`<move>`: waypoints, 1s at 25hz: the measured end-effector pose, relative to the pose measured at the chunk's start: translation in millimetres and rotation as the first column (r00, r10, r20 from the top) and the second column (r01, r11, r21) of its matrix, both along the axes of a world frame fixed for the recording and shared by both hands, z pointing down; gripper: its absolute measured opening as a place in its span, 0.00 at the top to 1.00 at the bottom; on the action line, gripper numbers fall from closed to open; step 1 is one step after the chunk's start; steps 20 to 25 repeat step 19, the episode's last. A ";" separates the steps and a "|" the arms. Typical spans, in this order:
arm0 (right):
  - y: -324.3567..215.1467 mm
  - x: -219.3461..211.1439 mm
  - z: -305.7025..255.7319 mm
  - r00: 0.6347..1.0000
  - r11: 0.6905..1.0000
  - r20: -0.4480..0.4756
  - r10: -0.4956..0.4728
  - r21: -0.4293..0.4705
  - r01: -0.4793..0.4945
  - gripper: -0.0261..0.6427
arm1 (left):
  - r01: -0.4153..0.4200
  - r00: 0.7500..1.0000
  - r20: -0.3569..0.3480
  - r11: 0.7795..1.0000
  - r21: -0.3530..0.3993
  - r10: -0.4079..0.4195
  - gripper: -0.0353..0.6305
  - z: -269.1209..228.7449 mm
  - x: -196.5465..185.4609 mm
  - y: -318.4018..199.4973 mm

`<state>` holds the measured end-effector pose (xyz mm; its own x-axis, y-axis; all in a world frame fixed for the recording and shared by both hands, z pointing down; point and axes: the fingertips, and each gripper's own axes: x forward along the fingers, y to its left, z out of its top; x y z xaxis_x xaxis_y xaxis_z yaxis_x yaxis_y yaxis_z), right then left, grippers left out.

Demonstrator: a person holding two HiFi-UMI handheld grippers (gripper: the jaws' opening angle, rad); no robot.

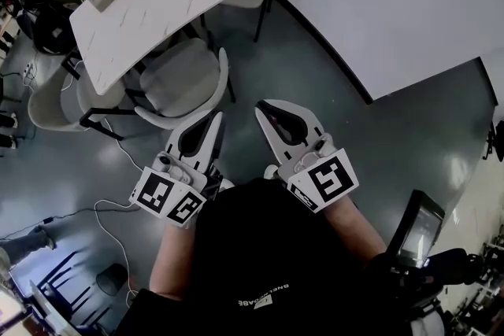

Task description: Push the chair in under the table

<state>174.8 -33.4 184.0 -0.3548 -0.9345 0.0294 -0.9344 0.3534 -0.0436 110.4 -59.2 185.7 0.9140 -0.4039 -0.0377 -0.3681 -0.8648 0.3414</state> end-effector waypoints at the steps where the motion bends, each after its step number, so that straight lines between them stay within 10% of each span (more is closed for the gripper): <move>1: 0.8 1.2 0.2 1.000 1.000 0.003 0.004 -0.001 -0.004 0.93 | -0.008 1.000 0.004 1.000 0.002 0.008 0.94 0.1 1.6 2.4; 10: 0.2 0.5 7.3 0.999 1.000 0.033 0.000 -0.028 0.001 0.93 | -0.051 0.992 0.114 0.997 0.062 0.043 0.94 11.5 9.9 21.1; 25: -2.8 -3.2 8.1 1.000 1.000 0.029 -0.005 -0.027 0.005 0.93 | -0.020 0.999 0.029 0.995 -0.094 0.023 0.94 16.7 -1.2 5.8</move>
